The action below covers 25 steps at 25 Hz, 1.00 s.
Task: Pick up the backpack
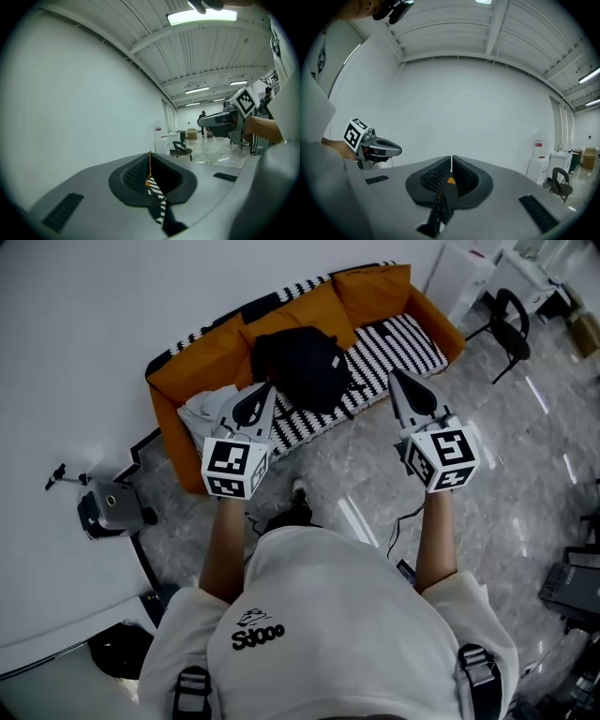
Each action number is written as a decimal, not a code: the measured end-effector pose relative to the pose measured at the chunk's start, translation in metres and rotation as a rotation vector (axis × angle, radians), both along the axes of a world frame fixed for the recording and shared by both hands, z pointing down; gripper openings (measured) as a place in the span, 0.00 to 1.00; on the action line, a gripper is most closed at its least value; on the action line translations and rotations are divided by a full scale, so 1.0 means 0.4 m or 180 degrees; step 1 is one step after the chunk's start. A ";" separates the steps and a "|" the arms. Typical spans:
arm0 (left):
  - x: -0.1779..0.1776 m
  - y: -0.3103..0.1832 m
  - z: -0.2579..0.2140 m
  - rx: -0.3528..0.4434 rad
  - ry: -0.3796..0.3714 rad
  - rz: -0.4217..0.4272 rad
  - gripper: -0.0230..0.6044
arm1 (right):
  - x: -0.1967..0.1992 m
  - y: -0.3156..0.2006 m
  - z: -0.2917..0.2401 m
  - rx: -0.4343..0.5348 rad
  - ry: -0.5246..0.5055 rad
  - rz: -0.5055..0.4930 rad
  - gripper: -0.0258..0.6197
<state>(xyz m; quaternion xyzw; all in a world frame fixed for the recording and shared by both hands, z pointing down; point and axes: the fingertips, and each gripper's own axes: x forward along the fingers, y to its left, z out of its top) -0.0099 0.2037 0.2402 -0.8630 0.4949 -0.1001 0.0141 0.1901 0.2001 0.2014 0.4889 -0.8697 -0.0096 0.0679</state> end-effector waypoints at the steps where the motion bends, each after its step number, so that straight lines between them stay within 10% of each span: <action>1: -0.012 -0.039 -0.001 -0.0018 -0.0002 -0.0001 0.08 | -0.011 -0.040 -0.001 -0.0017 0.0005 0.0001 0.10; 25: -0.169 -0.489 0.182 -0.0567 0.0155 0.0107 0.08 | -0.195 -0.500 0.164 -0.0714 0.0180 -0.0059 0.10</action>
